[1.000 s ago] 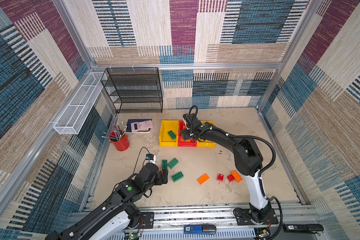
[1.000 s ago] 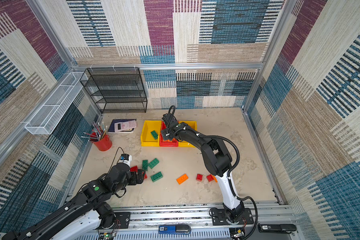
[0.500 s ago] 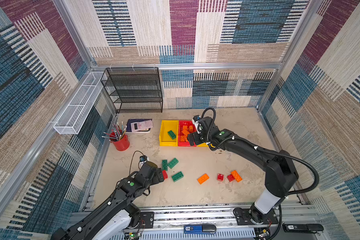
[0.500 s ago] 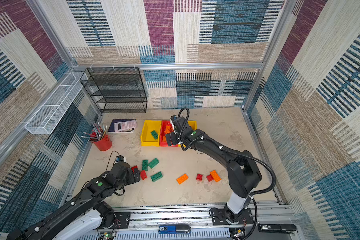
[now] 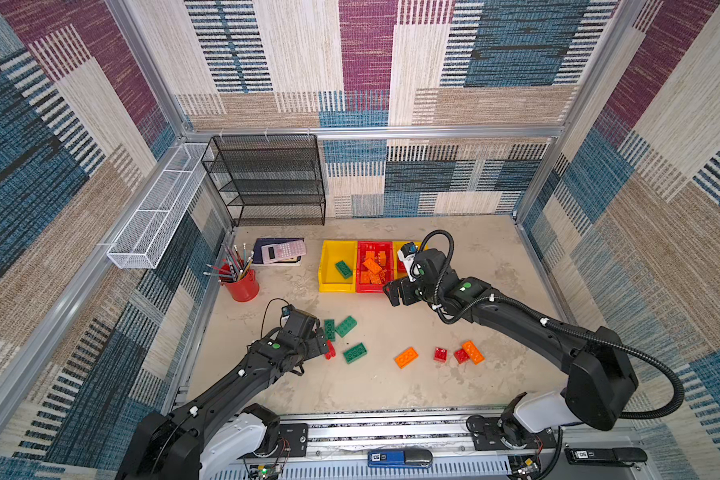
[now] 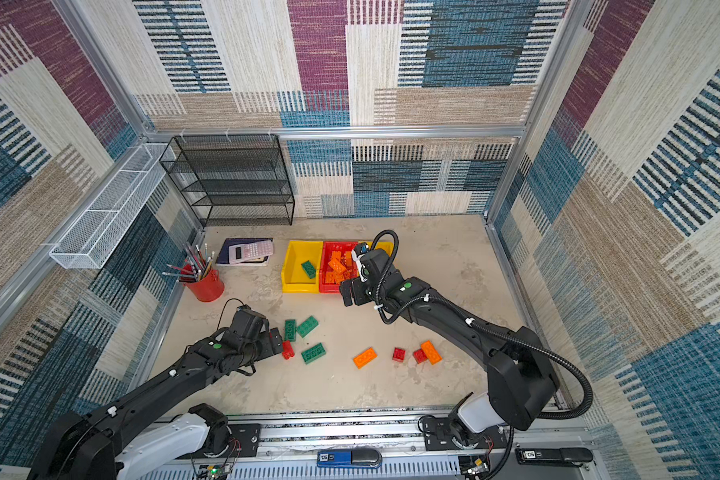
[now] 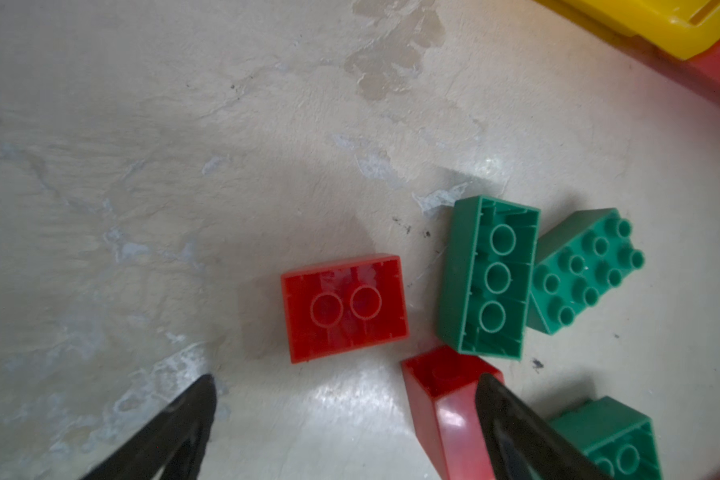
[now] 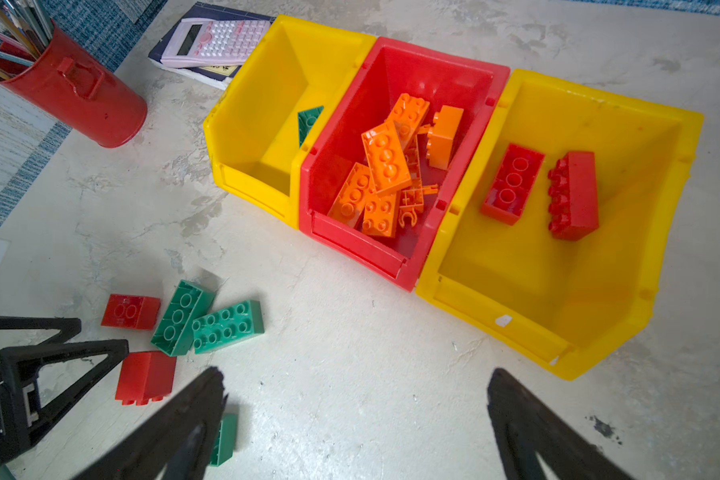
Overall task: Sort the legos into containers by color
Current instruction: 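Lower the left gripper onto the red 2x2 brick and grasp it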
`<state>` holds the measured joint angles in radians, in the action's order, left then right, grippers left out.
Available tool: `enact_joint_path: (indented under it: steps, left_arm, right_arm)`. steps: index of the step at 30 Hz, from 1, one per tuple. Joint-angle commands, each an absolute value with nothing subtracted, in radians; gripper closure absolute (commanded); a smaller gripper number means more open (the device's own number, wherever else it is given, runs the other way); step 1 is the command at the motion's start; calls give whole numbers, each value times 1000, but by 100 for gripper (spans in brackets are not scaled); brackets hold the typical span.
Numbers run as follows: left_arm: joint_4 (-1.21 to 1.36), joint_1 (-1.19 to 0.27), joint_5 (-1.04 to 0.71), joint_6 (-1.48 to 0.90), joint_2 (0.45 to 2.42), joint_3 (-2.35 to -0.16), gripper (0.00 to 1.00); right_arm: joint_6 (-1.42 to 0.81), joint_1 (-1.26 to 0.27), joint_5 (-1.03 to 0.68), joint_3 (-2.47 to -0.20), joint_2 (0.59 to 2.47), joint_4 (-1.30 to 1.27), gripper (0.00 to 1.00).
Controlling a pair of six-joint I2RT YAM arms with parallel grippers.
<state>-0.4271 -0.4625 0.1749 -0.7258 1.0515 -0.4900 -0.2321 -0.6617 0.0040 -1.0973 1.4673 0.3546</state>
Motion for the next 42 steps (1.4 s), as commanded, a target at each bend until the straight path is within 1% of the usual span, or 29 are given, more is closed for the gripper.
enact_joint_path:
  steps: [1, 5, 11, 27, 33, 35, 42]
  left_arm:
    - [-377, -448, 154, -696, 1077, -498, 3]
    - [-354, -429, 144, -688, 1112, -506, 3]
    - [-347, -404, 127, -674, 1189, -543, 7]
    - [-393, -382, 99, -664, 1302, -596, 23]
    - [-410, -378, 86, -658, 1351, -625, 30]
    - [-422, -379, 89, -654, 1364, -636, 34]
    - [-437, -379, 78, -659, 1393, -650, 39]
  right_arm:
    - [-248, -661, -9, -1085, 1456, 306, 0]
    - [-252, -662, -14, -1071, 1452, 300, 0]
    - [-257, -663, -10, -1068, 1450, 299, 0]
    - [-267, -662, 5, -1065, 1433, 308, 0]
    - [-269, -662, 7, -1047, 1426, 299, 0]
    - [-270, -662, 9, -1041, 1421, 298, 0]
    - [-264, -661, 43, -1036, 1411, 302, 0]
